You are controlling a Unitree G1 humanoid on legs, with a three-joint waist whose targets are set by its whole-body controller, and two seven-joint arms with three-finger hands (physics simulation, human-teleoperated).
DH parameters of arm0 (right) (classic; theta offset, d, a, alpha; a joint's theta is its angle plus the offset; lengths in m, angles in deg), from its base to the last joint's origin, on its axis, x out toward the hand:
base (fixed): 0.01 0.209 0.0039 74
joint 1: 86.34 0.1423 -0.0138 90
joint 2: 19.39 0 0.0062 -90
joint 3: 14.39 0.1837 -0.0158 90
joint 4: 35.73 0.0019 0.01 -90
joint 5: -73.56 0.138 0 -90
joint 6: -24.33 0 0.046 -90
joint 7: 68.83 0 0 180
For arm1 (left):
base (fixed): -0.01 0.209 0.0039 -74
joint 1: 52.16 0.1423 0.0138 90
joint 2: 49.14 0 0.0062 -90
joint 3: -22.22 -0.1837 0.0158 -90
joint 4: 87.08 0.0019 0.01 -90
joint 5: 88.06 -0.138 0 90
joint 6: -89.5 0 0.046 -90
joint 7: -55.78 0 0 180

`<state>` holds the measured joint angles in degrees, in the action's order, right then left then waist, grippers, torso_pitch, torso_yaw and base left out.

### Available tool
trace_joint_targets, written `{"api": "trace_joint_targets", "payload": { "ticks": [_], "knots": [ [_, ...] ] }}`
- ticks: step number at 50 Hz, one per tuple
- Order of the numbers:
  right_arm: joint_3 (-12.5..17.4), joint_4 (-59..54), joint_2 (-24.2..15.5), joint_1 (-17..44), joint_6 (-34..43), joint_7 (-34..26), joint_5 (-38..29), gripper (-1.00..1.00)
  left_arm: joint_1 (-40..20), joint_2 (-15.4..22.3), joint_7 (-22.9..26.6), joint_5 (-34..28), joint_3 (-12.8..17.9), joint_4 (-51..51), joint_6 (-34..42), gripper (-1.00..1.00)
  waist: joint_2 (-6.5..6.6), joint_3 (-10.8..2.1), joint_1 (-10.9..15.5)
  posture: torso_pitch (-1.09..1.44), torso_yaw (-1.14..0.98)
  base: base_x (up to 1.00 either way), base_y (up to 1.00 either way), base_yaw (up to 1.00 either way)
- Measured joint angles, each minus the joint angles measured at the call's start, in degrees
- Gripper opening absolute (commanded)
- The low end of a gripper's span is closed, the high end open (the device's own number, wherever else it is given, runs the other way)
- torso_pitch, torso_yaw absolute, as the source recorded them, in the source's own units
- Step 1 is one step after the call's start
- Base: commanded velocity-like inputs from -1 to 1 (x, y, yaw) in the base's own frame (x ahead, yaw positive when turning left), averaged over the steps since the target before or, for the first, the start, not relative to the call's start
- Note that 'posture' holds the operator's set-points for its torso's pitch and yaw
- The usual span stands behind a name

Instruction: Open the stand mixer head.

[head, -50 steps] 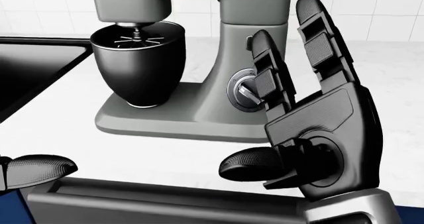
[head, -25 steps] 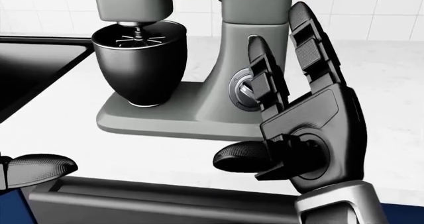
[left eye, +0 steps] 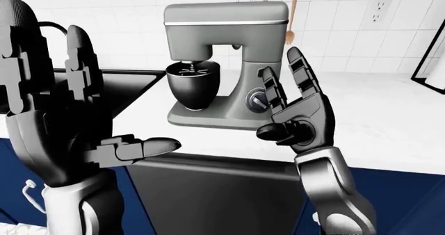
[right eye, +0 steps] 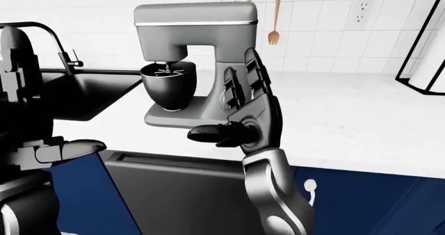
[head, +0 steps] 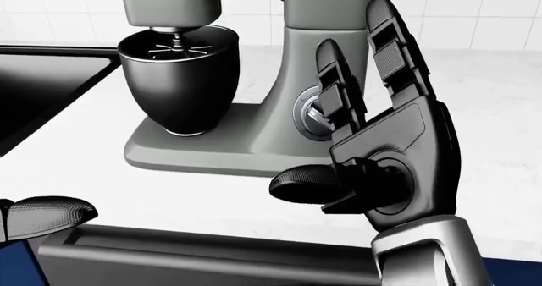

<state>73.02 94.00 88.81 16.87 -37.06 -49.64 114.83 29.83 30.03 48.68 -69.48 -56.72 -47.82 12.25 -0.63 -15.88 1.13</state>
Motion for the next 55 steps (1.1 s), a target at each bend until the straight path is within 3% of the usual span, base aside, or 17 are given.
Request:
{"api": "trace_joint_targets", "payload": {
  "ticks": [55],
  "knots": [
    [0.68,-9.00,0.44,2.07,-4.30,-4.28,-4.28,1.00,0.39,-0.24,0.37,-0.34,-0.32,0.76,-0.77,1.00,0.14,0.02,0.00,-0.35,0.00,0.00,0.00,0.00]
  ]
}}
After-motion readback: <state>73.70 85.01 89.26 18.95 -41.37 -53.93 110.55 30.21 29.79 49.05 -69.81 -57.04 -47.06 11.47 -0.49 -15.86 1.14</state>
